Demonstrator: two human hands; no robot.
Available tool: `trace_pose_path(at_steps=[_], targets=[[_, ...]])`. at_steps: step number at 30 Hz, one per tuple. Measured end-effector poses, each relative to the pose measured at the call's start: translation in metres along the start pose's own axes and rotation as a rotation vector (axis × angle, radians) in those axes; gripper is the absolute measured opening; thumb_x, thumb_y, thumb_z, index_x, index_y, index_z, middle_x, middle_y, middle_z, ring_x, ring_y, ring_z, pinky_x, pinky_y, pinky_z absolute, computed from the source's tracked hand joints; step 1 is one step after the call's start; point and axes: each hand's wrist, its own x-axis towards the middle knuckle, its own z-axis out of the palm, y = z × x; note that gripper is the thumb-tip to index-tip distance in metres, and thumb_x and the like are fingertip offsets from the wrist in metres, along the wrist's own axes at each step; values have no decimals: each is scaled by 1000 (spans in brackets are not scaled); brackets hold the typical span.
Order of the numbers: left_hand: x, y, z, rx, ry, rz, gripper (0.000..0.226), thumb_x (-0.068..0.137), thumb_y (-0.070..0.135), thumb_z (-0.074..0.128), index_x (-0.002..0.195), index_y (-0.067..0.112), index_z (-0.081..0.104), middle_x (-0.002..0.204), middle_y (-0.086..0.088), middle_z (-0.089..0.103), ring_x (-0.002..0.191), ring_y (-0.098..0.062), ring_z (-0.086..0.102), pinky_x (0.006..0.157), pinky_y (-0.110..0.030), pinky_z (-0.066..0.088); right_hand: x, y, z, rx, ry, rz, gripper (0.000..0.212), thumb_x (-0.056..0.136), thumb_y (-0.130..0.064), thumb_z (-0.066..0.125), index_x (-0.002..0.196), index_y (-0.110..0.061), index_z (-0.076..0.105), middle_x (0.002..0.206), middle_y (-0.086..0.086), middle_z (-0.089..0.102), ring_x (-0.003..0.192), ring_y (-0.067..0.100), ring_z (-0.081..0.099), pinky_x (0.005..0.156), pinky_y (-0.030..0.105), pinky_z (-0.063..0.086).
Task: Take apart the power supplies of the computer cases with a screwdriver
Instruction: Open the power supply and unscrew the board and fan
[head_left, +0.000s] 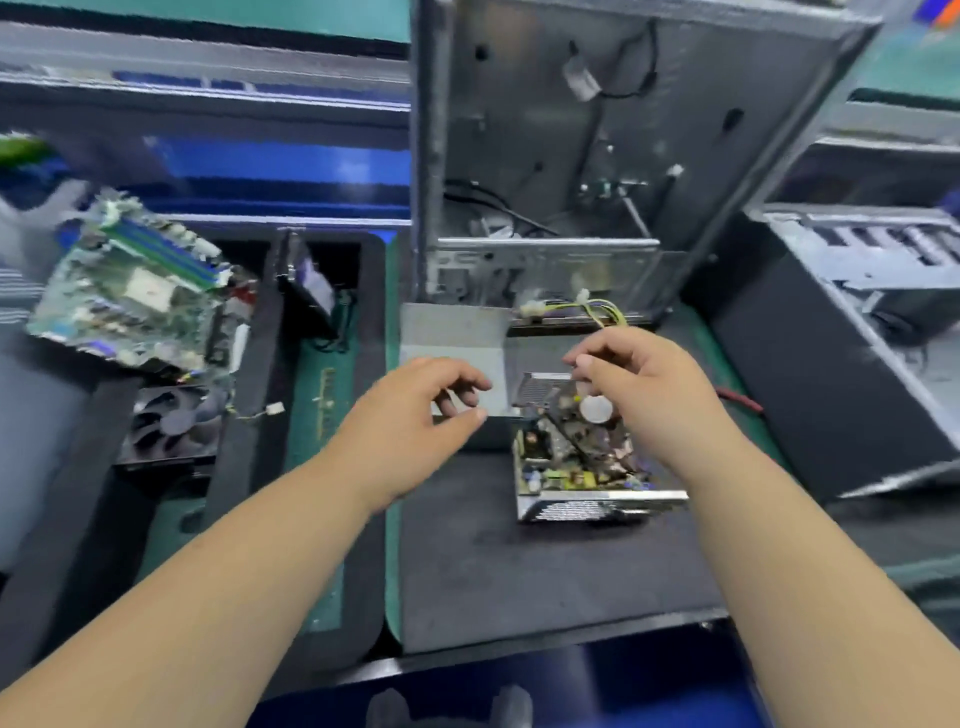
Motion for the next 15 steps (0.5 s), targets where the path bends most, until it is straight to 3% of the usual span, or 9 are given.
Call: trace_pose_path(at_steps=[4, 6, 8, 12, 15], targets=[[21, 25, 43, 70, -100, 73, 22, 88, 20, 70, 104, 34, 64, 95, 14, 61, 89, -4, 54, 77, -11, 43, -9, 37, -47, -50, 58, 58, 13, 92, -16, 65, 81, -19, 71, 82, 8, 70, 79, 26, 63, 84, 43, 52], [29, 32, 64, 163, -130, 91, 26, 85, 27, 73, 108, 35, 61, 101, 15, 58, 91, -2, 52, 83, -18, 41, -12, 59, -63, -51, 56, 109, 14, 92, -17, 65, 78, -18, 70, 81, 13, 69, 72, 23, 59, 78, 42, 51], [36, 37, 83, 229, -104, 96, 42, 79, 35, 78, 115, 34, 56, 110, 14, 52, 103, -7, 49, 89, -23, 38, -12, 83, -76, -85, 31, 169, 14, 90, -19, 66, 76, -20, 69, 78, 7, 69, 71, 22, 60, 73, 38, 49], [53, 42, 111, 371, -120, 46, 95, 66, 54, 82, 144, 30, 34, 137, 6, 38, 129, -16, 30, 107, -28, 27, -7, 127, -87, -171, -149, 283, 11, 86, -21, 70, 75, -25, 69, 75, -6, 70, 71, 18, 63, 66, 32, 47], [62, 43, 123, 443, -159, -16, 106, 65, 63, 78, 151, 28, 26, 145, 4, 35, 135, -19, 26, 114, -38, 24, -5, 149, -82, -328, -288, 280, 12, 79, -21, 77, 73, -28, 68, 66, -19, 68, 69, 11, 65, 64, 23, 52]])
